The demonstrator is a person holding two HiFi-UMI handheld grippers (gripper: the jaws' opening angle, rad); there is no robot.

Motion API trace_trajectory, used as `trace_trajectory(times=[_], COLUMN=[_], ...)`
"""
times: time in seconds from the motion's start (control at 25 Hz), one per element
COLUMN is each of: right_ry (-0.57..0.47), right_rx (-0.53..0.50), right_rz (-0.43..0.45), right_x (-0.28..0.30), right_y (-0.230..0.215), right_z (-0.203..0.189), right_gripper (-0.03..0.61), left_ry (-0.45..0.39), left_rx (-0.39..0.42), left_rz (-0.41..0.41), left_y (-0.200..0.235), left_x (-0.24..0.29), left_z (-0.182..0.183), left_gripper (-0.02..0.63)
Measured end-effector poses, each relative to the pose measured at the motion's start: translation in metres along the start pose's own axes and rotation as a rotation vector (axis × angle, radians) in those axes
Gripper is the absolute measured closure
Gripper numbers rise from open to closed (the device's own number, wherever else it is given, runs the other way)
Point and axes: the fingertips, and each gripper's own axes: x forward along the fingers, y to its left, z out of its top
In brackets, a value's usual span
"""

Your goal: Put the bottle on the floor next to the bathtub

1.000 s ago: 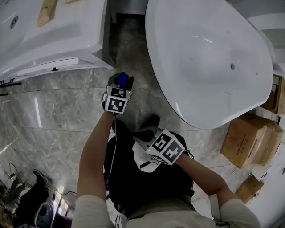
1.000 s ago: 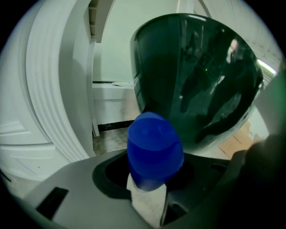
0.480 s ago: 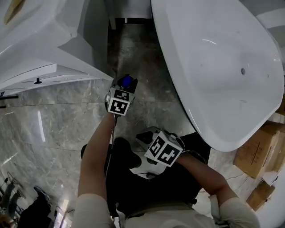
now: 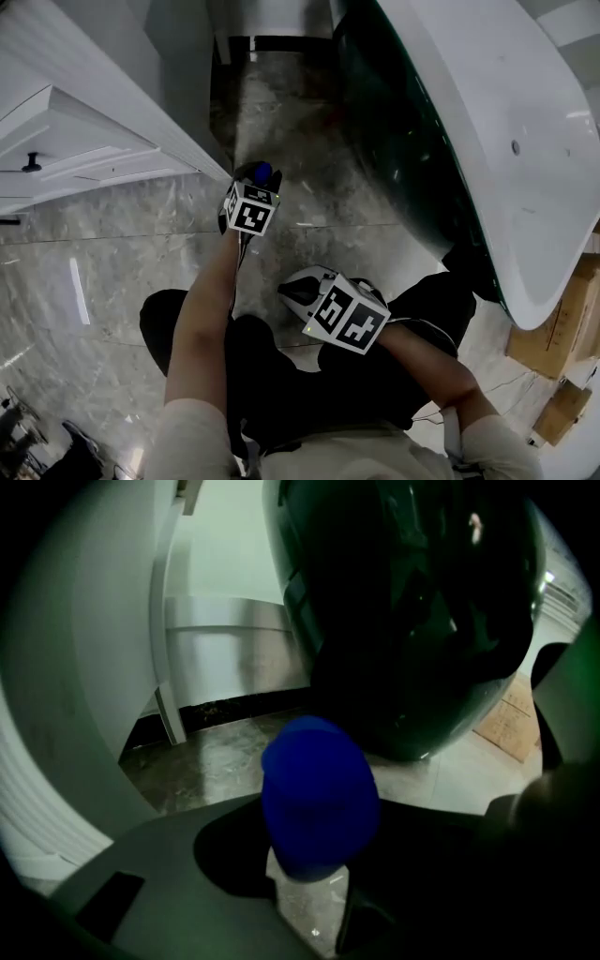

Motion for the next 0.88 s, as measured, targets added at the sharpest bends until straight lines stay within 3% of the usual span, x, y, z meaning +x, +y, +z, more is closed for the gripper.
trace_trajectory(times=[0.24, 0.32, 0.48, 0.76, 0.88], right_ry=[-0.004, -0.029, -0.059, -0.071, -0.066], right_rx=[-0.032, 0.007, 0.104, 0.085, 0.070], right_rz=[-0.022, -0.022, -0.010, -0.015, -0.011], right_x=[0.009, 0.007, 0.001, 0.004, 0.004], right_y=[-0.002, -0.002, -0.008, -0.015, -0.014], right_z=[-0.007, -0.006, -0.007, 0.005, 0.004], right_gripper=[0.549, 0.549, 0.549, 0.549, 0.549], left_ry=[0.044, 0.055, 0.022, 0.050, 0.099], left_rx=[-0.013, -0.011, -0.033, -0.008, 0.005], left_rz=[0.034, 0.046, 0.038, -0.002, -0.007], left_y=[0.002, 0.000, 0.001, 0.001, 0.000], left_x=[0.028, 0.034, 0.039, 0.040, 0.035], left_z=[-0.039, -0.049, -0.050, -0.053, -0.058], left_gripper=[0.410, 0.410, 0.410, 0.397, 0.292])
